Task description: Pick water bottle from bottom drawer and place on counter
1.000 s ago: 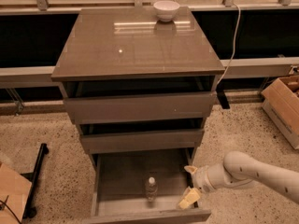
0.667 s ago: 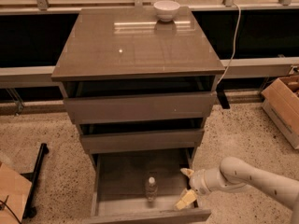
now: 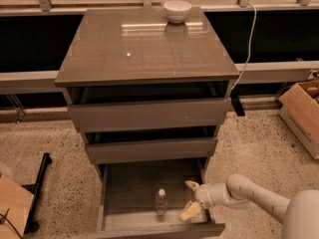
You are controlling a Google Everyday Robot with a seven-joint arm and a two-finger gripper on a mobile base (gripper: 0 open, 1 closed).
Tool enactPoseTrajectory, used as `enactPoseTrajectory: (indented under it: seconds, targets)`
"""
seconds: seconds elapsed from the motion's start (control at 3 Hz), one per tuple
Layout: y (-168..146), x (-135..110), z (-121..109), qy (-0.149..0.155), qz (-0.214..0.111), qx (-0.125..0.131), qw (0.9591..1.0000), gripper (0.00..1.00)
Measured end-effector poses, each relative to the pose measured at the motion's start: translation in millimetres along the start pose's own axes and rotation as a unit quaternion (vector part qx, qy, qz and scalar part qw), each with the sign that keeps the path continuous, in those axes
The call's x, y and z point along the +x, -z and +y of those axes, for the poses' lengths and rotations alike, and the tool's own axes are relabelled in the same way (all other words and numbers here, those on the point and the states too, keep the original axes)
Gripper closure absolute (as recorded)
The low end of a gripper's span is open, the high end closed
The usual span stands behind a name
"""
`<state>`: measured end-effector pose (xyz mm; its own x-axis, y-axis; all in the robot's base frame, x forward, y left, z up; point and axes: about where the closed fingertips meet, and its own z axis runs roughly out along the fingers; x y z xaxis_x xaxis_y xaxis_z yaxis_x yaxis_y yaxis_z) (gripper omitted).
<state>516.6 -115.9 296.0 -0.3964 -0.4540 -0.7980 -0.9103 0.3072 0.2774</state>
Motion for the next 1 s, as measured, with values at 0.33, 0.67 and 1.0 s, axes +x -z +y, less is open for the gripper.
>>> enactPoseTrajectory:
  seconds: [0.33,0.67,1.0]
  targets:
    - [-32.4,9.9,-21.9,-0.008,-0.038,-0.010,0.9992,0.00]
    - [-62.5,8.8,-38.5,-0.010,-0.071,-0.025,0.9971,0.00]
    - [-94.6,1.6,-43.6,-0.010,-0.096,-0.051,0.9940,0.00]
